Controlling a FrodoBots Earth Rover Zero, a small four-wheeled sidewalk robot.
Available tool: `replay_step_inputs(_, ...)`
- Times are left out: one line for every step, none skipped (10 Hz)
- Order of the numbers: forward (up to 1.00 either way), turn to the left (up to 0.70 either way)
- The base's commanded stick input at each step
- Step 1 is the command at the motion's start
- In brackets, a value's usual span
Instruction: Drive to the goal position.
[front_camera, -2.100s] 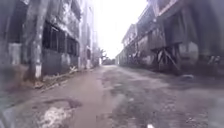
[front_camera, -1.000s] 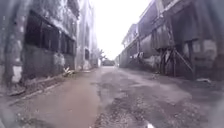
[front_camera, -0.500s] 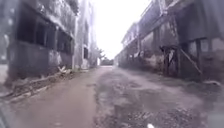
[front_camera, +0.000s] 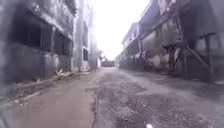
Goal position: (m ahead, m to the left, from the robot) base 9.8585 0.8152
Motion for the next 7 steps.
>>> replay_step_inputs(0.70,-0.06)
replay_step_inputs(0.70,-0.29)
replay_step_inputs(0.70,-0.35)
replay_step_inputs(0.70,-0.33)
replay_step_inputs(0.70,-0.23)
replay_step_inputs(0.70,-0.12)
replay_step_inputs(0.70,-0.01)
